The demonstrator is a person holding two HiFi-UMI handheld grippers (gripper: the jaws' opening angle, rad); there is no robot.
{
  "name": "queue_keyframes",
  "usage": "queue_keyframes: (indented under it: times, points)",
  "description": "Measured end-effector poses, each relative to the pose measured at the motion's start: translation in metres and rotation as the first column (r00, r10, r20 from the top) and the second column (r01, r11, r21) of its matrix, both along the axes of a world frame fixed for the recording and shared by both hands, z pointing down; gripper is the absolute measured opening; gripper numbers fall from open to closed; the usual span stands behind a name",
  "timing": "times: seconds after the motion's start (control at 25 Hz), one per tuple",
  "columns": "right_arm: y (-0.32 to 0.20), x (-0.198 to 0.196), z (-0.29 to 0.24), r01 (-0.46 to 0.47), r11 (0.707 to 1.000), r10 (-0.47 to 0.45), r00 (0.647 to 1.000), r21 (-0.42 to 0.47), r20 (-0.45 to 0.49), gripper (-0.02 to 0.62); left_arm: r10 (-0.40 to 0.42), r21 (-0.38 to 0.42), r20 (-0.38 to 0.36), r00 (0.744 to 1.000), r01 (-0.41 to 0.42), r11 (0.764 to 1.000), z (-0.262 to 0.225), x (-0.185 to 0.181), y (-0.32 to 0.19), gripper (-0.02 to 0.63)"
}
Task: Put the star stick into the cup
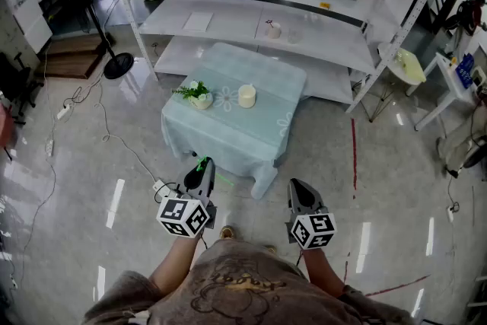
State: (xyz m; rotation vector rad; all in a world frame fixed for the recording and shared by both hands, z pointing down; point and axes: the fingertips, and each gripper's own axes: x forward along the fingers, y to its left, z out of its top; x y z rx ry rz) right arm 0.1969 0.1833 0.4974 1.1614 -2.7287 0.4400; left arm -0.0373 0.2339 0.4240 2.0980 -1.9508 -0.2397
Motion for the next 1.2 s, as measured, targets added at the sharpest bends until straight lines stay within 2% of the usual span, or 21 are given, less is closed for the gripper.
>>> queue_keyframes:
  times: [0.36, 0.84, 1.2]
  points:
    - [-0.007, -0.021, 0.001, -0.006, 1.000, 0.006, 1.000, 0.007, -0.003, 0.000, 0.002, 0.024, -0.004, 1.000, -0.001, 1.000, 0.002, -0.015, -0.007, 0.031]
    - [-0.005, -0.080, 0.009, -0.064, 0.998, 0.064, 0.998, 0.005, 0.007, 0.003, 0.076, 0.029, -0.004, 0.997, -0.076, 0.997, 0.016, -0.069, -0.024, 0.031]
    - [-0.016, -0.092, 0.013, -0.111, 0.994, 0.111, 0.994, -0.017, -0.001, 0.003, 0.119, 0.028, -0.023, 0.993, -0.118, 0.993, 0.017, -0.083, -0.048, 0.031]
